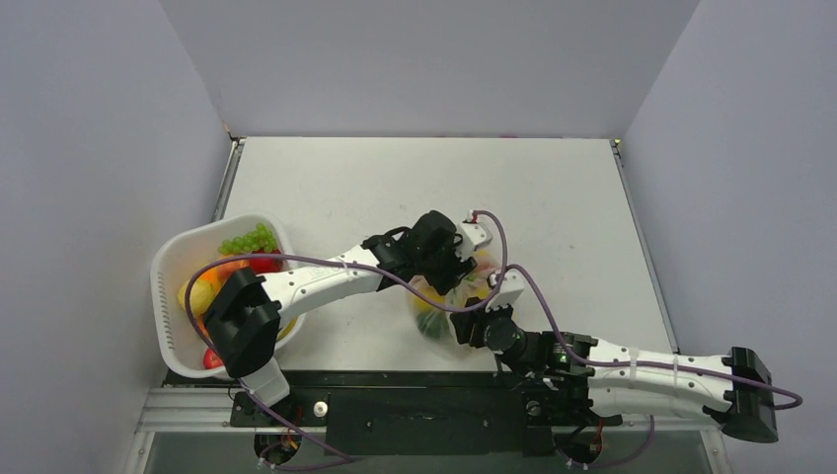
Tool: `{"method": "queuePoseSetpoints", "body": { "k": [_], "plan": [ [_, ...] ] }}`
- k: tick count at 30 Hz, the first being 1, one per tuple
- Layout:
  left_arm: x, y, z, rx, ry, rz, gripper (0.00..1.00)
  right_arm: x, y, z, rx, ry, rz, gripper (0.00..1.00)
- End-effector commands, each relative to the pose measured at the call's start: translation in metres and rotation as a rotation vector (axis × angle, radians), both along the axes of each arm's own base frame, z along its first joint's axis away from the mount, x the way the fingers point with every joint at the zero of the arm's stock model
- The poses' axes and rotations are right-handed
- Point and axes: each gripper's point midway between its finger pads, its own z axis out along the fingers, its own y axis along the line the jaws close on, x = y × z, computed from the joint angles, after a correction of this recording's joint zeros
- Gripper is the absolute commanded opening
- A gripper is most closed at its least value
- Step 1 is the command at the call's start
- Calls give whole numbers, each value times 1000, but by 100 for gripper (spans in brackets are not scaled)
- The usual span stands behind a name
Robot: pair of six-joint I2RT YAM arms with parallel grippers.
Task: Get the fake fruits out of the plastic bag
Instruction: Untie the plastic bag at the center of the board.
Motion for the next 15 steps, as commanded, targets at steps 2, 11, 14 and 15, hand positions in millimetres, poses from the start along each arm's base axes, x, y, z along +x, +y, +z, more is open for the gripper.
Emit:
{"method": "queuePoseSetpoints", "body": {
  "k": [2,11,14,15],
  "plan": [
    [2,-6,5,50,-56,10,32,13,-30,50,-7,-115,-97,45],
    [1,-4,29,-25,-102,26,4,30,-99,66,-9,-160,-313,44],
    [-3,-5,36,-55,-103,16,2,33,-96,53,-1,-101,-280,46],
    [-3,-6,38,-64,-104,15,1,38,-97,53,9,-93,-295,46]
  ]
}}
